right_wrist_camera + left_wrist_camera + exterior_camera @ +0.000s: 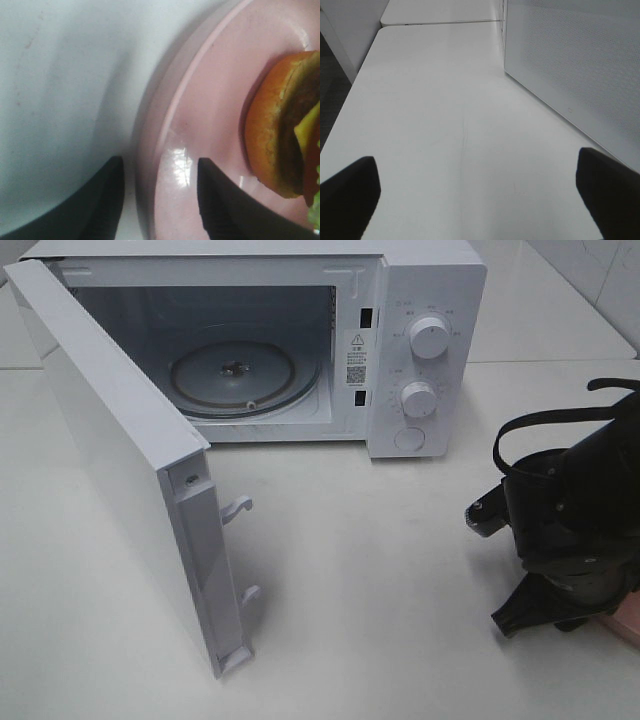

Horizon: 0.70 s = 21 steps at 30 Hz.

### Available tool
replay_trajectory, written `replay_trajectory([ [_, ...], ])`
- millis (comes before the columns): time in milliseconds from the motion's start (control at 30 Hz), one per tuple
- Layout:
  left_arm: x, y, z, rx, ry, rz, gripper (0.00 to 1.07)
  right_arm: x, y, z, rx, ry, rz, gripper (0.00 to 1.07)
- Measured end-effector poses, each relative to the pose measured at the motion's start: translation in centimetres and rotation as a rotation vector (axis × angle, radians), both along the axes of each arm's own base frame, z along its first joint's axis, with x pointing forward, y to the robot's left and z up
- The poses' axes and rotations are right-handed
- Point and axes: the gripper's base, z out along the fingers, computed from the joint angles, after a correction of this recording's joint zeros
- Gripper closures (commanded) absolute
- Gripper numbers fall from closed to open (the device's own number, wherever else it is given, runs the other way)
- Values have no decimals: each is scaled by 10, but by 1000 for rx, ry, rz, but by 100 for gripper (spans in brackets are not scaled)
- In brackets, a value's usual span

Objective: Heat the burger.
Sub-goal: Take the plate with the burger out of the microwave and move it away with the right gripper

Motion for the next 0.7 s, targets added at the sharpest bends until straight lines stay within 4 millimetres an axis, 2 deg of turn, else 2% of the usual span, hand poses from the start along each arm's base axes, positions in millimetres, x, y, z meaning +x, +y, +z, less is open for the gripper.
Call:
replay_trajectory([
  [200,0,0,0,0,0,0,6,-3,2,13,63,5,3,55],
  [333,0,0,0,0,0,0,6,-8,3,41,134,-32,34,51],
  [467,0,0,0,0,0,0,6,-12,3,56,179,-36,61,44],
  [533,0,0,0,0,0,0,6,-18,2,70,230,-35,96,37],
  [667,0,0,0,0,0,0,6,-24,2,82,279,-32,124,33],
  [700,0,0,0,0,0,0,6,-29,2,91,315,-31,148,32],
])
